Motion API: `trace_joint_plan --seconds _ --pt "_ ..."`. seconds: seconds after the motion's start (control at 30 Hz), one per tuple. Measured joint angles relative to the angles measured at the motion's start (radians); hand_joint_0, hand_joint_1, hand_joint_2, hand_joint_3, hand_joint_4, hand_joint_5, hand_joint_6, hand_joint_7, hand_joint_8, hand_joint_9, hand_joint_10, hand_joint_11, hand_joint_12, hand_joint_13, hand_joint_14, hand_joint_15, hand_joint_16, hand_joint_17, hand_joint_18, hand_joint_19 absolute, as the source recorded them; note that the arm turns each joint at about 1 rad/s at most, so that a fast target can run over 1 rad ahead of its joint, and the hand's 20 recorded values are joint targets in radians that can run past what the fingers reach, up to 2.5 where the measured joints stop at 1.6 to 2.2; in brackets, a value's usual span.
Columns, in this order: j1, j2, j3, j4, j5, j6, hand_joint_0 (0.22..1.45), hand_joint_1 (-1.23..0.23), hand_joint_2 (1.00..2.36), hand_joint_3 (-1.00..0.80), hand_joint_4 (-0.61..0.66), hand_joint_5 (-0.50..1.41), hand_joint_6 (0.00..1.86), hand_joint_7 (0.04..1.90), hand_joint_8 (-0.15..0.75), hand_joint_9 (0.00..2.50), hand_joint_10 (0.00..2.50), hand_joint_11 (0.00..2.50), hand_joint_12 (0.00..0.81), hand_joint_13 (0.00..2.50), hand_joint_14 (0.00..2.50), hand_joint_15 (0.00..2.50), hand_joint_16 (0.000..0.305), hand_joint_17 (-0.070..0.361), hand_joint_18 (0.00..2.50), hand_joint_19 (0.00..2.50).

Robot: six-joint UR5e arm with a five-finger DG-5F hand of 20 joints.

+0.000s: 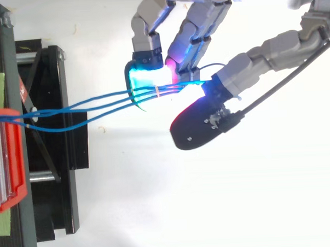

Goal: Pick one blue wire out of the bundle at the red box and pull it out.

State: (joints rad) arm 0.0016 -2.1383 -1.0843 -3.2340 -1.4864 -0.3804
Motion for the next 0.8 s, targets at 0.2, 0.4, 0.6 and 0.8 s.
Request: trace_joint_plan --seconds 0.2,0.4,0.6,0.8 --pt "0.000 0.000 0.000 -0.001 0.000 0.000 0.64 -0.64 1.01 -0.43 0.17 -0.17 0.95 0.93 0.381 1.02 0.01 0.70 0.430 1.01 0.02 0.57 0.057 0.127 0.91 0.54" --pt "0.000 0.000 0.000 -0.003 0.000 0.000 0.69 -0.76 1.01 -0.36 0.10 -0.17 0.96 0.97 0.389 1.03 0.01 0.70 0.426 1.02 0.02 0.56 0.056 0.126 0.93 0.52" --pt "0.000 0.000 0.000 -0.004 -0.001 0.000 0.75 -0.85 1.01 -0.35 0.04 -0.18 0.98 0.98 0.369 0.97 0.02 0.71 0.421 1.02 0.02 0.56 0.055 0.124 0.94 0.49" --pt "0.000 0.000 0.000 -0.005 -0.006 0.004 0.77 -0.87 1.00 -0.46 0.18 -0.21 0.98 0.87 0.348 0.88 0.01 0.70 0.411 0.98 0.02 0.54 0.055 0.124 0.92 0.49"
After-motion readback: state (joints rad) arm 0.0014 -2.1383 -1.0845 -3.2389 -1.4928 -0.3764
